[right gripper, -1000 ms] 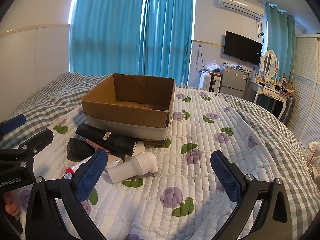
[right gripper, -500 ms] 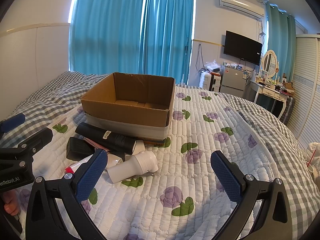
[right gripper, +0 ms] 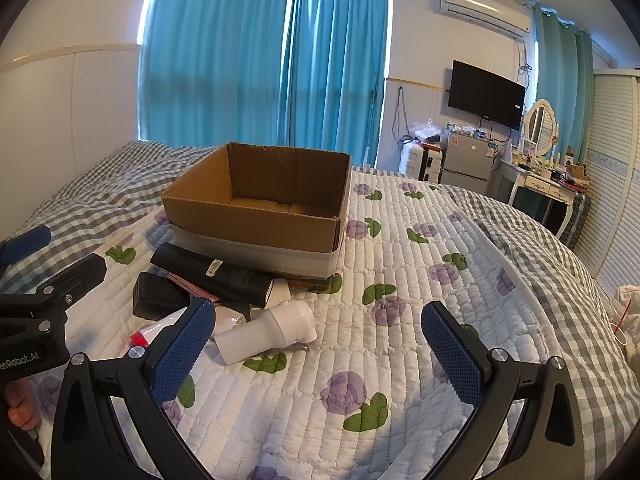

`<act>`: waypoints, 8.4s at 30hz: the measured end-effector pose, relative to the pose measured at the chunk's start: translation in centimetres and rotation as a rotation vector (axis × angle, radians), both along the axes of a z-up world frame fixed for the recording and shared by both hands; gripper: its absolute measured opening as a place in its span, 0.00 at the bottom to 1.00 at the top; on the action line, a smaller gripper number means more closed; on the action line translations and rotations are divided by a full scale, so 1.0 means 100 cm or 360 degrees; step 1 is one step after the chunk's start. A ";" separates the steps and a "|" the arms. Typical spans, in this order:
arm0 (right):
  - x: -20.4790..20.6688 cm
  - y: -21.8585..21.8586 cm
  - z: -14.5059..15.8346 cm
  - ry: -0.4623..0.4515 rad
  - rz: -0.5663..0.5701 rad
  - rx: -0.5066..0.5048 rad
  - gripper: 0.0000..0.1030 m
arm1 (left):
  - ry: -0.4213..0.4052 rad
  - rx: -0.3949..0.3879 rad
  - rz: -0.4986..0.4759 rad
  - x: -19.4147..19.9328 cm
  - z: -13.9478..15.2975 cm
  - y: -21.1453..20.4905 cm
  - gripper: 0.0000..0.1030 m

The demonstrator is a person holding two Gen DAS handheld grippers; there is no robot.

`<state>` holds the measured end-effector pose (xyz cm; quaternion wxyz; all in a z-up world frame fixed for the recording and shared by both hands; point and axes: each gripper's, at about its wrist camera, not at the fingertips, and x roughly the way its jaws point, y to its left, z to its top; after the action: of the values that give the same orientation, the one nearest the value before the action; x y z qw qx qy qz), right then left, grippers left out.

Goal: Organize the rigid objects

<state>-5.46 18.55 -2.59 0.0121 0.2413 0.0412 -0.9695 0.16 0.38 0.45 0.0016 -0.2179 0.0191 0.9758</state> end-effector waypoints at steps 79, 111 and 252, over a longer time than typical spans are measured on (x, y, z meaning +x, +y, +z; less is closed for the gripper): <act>-0.104 -0.022 -0.010 -0.0732 0.0150 -0.0162 0.59 | -0.0611 0.0094 -0.0053 -0.070 -0.014 -0.002 0.36; -0.251 0.021 0.079 -0.0467 0.0304 -0.0090 0.60 | -0.0588 -0.0034 -0.0116 -0.252 -0.001 0.038 0.36; -0.048 0.001 0.045 -0.0538 0.0236 -0.0210 0.69 | -0.0536 -0.0146 -0.0011 -0.063 0.044 0.020 0.38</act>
<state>-10.26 18.63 1.90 0.1061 0.3957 -0.0074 -0.9122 -6.09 2.38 4.87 -0.0020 -0.3780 0.0639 0.9236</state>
